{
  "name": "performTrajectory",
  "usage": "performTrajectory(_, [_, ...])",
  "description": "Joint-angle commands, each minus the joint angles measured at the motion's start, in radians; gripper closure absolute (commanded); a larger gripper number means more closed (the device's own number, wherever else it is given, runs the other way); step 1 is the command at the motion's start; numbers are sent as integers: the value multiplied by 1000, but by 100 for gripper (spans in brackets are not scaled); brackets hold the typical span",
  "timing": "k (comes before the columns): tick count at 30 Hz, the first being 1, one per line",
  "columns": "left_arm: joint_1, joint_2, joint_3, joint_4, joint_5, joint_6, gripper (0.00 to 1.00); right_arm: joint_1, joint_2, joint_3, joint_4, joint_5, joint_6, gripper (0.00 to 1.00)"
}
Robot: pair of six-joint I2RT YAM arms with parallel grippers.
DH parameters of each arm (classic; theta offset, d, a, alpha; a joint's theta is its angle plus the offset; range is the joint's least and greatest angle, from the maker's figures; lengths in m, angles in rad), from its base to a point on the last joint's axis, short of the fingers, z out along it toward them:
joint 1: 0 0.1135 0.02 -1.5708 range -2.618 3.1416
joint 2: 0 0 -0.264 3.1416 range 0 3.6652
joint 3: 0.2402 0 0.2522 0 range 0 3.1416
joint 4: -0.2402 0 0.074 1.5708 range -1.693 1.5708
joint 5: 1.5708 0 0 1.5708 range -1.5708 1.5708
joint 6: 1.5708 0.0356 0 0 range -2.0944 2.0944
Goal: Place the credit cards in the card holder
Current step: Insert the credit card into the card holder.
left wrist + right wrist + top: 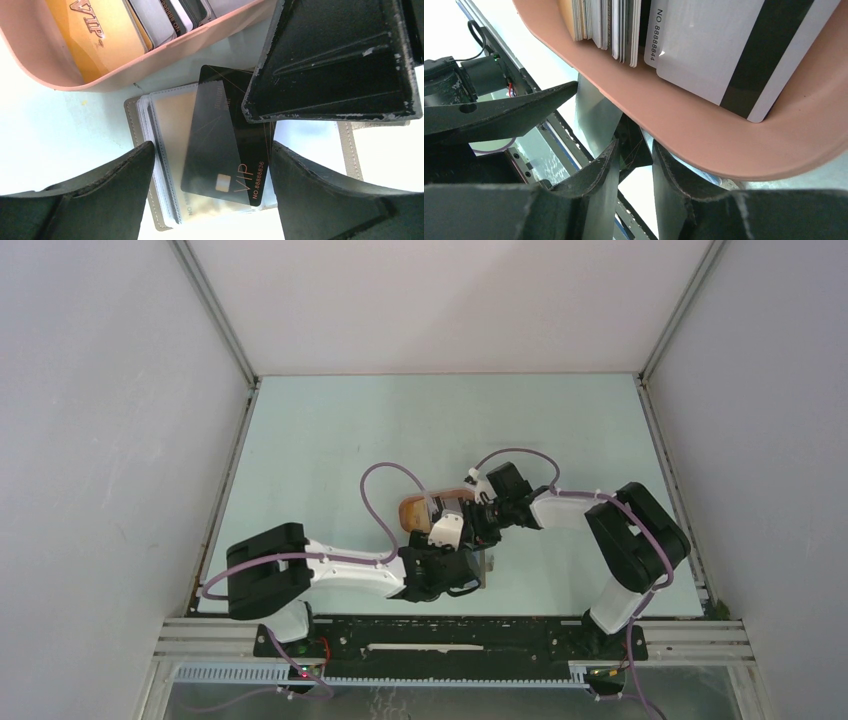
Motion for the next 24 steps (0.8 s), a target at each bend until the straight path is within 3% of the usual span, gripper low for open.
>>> performTrajectory(1, [4,-13,-53,41,82,13,12,-3,-46,30,-16,14,-39,63])
performTrajectory(8, [-5,-116,-109,97,93,64,8,-3,-25,31,-9,-9,-28,72])
performTrajectory(17, [-1,-374,-312,299,148,99,6,-9,-17,39,-20,-14,-43,84])
performTrajectory(24, [48,-535,-467,390,187,29,12,-6,-14,55,-49,-16,-84,91])
